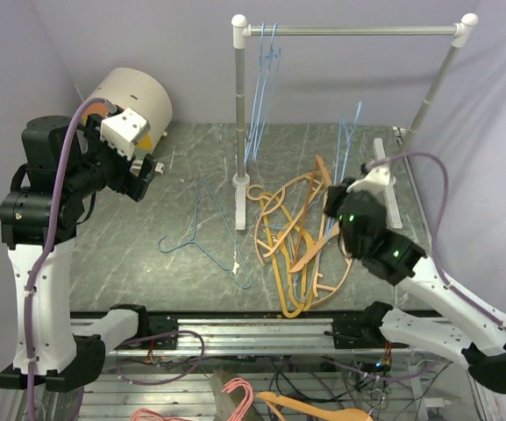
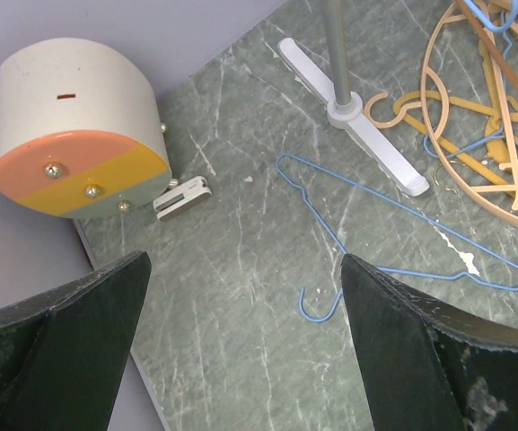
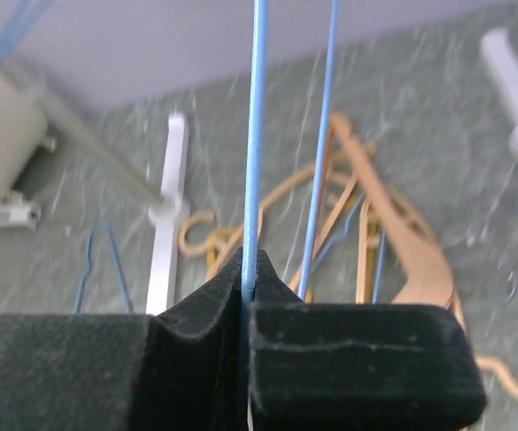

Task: Organize the hangers
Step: Place the hanger at the clothesline.

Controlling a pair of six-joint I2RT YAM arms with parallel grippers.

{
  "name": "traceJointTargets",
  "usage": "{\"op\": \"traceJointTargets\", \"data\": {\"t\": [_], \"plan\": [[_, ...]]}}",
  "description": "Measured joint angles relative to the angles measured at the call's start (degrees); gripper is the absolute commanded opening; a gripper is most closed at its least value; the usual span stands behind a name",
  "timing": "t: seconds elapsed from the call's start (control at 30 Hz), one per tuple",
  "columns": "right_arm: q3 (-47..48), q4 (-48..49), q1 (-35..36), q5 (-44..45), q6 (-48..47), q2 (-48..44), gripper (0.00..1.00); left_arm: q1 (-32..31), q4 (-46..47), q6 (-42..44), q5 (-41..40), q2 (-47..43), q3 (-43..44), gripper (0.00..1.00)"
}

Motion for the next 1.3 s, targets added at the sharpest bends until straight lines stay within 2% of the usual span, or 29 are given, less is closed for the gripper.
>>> {"op": "traceJointTargets", "data": {"t": [0.07, 0.13, 0.4, 0.73, 1.07, 1.3], "plan": [[3.43, 3.72, -6.86, -3.87, -4.44, 2.05, 0.0, 0.68, 0.5, -0.48, 0.5, 0.33, -0.48, 0.99], [7.56, 6.82, -9.97, -7.58, -8.0, 5.38, 0.0, 1.18, 0.7, -0.74, 0.9, 0.28, -1.03, 0.99], [22.97, 13.6, -12.76, -21.73, -16.26, 20.13, 0.0, 1.79, 2.84, -1.2, 0.33, 0.57, -5.11, 0.99], [31.34, 16.22, -16.22, -28.83, -17.81, 26.45, 0.0, 1.88, 6.12, -1.18, -0.96, 2.54, -11.06, 0.99], [38.21, 16.44, -18.86, -34.29, -17.77, 37.22, 0.0, 1.88, 8.46, -1.07, -1.29, 2.84, -14.84, 0.99], [40.15, 16.48, -19.76, -39.08, -17.64, 41.46, 0.0, 1.88, 9.07, 0.63, -1.27, 3.3, -18.03, 0.99]]}}
